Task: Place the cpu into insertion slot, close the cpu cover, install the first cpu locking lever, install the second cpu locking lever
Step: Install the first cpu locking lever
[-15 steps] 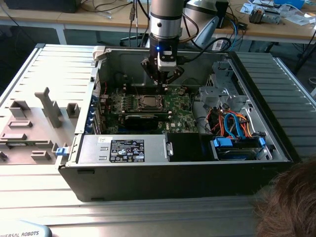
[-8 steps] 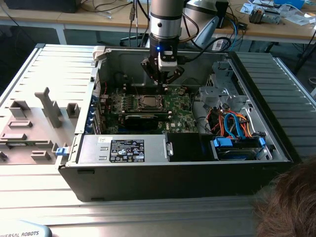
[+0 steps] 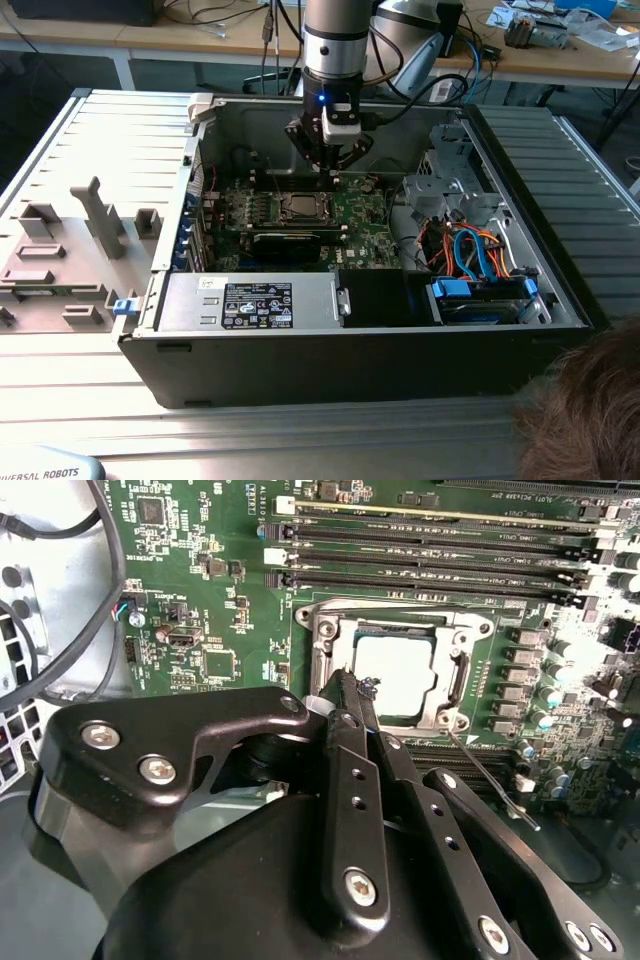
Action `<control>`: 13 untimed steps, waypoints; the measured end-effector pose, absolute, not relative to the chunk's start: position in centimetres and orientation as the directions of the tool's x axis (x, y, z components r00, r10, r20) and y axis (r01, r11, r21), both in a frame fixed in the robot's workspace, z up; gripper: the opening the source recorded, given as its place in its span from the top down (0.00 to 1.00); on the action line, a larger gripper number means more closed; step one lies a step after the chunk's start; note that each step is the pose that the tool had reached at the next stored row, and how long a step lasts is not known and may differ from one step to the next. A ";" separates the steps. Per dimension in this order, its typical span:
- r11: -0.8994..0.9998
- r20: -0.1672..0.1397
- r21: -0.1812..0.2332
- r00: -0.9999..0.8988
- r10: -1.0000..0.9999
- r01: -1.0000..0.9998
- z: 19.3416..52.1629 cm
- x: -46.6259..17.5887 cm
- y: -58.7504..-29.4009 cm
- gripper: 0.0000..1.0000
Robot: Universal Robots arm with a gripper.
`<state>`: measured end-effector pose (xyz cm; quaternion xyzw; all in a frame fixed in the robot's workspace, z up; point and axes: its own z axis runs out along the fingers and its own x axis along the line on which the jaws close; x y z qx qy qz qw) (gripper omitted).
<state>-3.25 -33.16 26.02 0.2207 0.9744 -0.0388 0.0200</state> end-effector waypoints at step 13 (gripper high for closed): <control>0.915 -0.056 -0.067 -0.918 0.394 0.397 26.0 -3.3 -33.2 0.89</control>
